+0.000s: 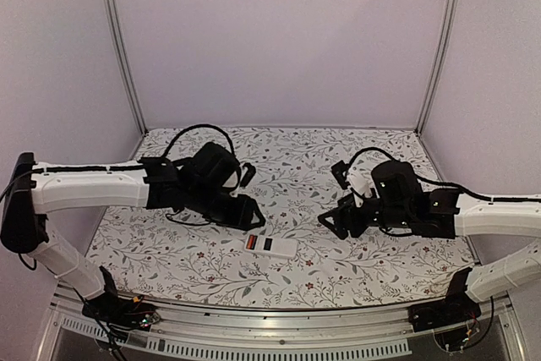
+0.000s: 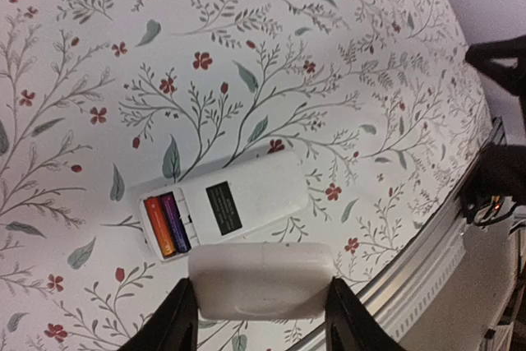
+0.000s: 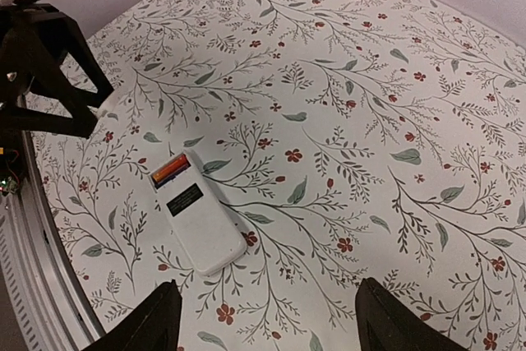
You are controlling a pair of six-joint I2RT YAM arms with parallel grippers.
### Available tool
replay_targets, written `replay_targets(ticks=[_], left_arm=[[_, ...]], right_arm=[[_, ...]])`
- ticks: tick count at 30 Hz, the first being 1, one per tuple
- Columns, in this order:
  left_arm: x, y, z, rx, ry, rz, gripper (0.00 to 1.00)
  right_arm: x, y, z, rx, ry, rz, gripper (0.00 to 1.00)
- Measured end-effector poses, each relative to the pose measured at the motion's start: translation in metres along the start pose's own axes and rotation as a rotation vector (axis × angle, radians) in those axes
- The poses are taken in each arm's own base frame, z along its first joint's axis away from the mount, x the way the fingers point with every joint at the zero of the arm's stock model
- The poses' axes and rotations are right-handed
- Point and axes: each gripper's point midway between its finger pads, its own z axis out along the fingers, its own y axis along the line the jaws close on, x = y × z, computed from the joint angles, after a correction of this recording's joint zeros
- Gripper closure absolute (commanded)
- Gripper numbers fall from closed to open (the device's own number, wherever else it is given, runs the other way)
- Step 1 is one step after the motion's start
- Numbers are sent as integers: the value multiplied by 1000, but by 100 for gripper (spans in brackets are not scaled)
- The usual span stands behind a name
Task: Load the batteries into the remote control
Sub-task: Pick up the battery cover from the center of the board, then pass from the left arm to the right
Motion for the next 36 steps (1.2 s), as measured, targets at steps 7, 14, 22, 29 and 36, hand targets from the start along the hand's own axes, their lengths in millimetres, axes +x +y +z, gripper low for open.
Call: replay_targets(ticks=[7,14,22,29,36], left_arm=[[-62,-2,-39,209,-258,-309,70],[-77,-11,-48,366,-355,-503,70],[-89,-17,-63,466,-414,-609,70],[-88,-16,-63,512,-428,-658,71],[-90,-18,-65,533,-436,-671,71]], right_arm=[[-45,29,12,-84,-131,5,33],[-92,74,34,-159,-262,-7,39],[-107,97,59,-166,-292,-25,48],[-115,101,69,-150,-314,-34,60],[-119,101,77,-127,-325,-46,77]])
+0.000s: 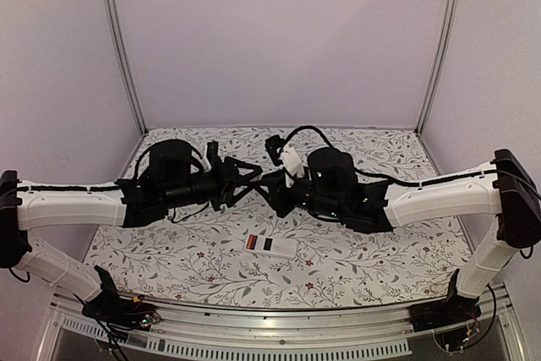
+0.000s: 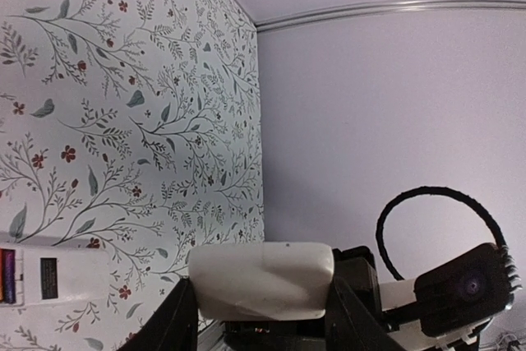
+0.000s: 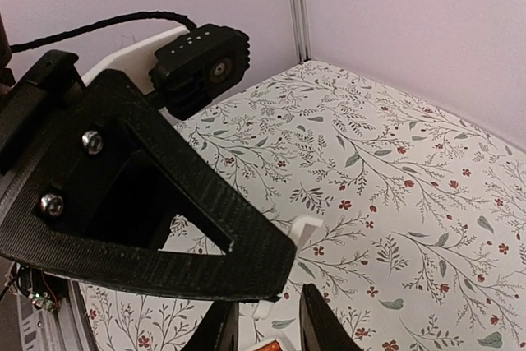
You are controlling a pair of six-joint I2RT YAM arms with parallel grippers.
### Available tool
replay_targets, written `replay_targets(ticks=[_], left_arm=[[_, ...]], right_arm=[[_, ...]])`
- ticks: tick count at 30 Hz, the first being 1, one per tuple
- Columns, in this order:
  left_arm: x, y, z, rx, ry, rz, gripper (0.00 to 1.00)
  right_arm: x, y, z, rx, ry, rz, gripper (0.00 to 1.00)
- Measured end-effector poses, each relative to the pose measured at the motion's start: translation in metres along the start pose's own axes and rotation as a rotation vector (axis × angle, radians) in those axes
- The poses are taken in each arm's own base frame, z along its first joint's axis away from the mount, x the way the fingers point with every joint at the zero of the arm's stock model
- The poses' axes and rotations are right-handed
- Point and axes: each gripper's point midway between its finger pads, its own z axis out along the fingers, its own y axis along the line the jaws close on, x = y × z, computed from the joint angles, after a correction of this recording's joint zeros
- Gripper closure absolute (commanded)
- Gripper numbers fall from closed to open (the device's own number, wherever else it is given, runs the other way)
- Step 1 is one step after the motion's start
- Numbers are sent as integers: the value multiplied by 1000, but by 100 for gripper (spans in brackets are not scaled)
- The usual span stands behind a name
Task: Load the batteries into the remote control
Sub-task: Pass from the left arm to the right
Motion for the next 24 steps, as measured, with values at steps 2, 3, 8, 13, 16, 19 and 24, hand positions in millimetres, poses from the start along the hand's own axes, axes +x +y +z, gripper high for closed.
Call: replay_targets(ticks=[2,3,8,13,16,19,24], left_arm=[[0,-1,0,8,-2,0,71],[0,-1,0,11,-2,-1,71],[1,-1,0,19,0,-12,58],[-1,0,-2,18,1,4,10],[-8,3,-8,5,21,67,0],[-24,6,-21,-29,26,196,1],[-25,-10,-34,-32,124,514,14]], right_arm=[[0,0,2,2,-3,0,81],[0,0,2,3,-4,-1,85],[1,1,4,2,-1,-9,100],[2,-2,3,17,-2,-7,100],[5,-4,0,6,8,-1,100],[10,-6,-9,-50,25,26,100],[4,-9,-28,-188,51,94,100]])
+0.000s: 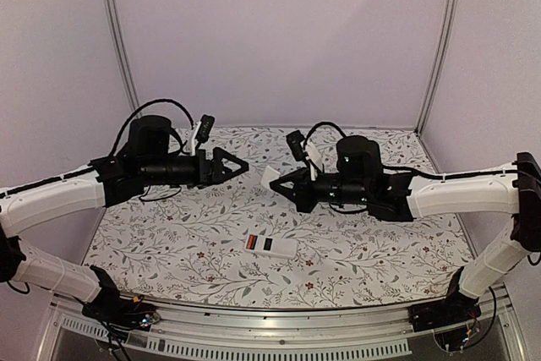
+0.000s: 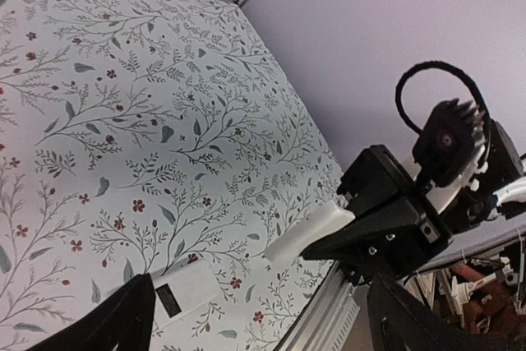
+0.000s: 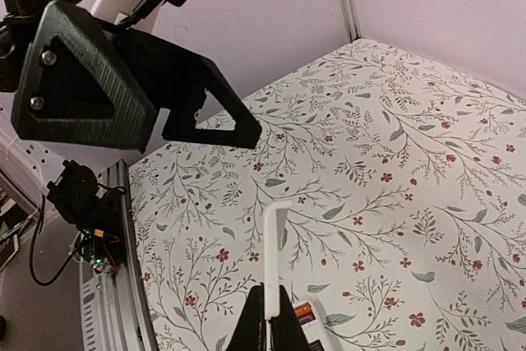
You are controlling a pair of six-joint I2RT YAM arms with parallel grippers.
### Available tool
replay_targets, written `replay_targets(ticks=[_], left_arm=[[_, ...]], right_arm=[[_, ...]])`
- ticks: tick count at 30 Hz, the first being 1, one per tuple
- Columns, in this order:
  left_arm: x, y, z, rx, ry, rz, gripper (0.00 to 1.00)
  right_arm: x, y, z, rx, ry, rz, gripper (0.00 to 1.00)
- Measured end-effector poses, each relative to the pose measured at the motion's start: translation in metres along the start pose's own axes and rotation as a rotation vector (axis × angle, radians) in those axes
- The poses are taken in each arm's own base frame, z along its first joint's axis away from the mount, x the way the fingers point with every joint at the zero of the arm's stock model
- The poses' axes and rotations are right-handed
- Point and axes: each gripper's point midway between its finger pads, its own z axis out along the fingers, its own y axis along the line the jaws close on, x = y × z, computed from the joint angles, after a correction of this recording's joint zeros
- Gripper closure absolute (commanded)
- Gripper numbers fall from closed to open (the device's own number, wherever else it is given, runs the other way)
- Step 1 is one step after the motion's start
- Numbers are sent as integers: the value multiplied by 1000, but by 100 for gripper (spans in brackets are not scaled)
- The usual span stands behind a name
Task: Load the batteries into the remote control
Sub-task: Pass from the left arm to the right, then pass from the right arm to the left
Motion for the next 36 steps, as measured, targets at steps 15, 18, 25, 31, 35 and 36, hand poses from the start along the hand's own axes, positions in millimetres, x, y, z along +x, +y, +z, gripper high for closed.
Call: replay_targets(ticks=[15,18,25,31,35,36], left_arm=[[73,-35,-5,276,214,434,37],[87,-39,-1,311,261,451,23],[94,-40,-17,231,261,716,1],[97,-56,-40,182,203,1116,1],[109,-45,-35,157,251,1296,6],[111,-40,-32,146,270,1326,7]], right_arm=[[21,63,-22,-430,174,172,100],[26,66,-20,-454,199,197,100],[35,65,-19,-480,249,274,100],[44,65,-14,-508,307,375,100],[57,65,-8,-524,361,436,100],[60,65,-7,-528,371,447,100]])
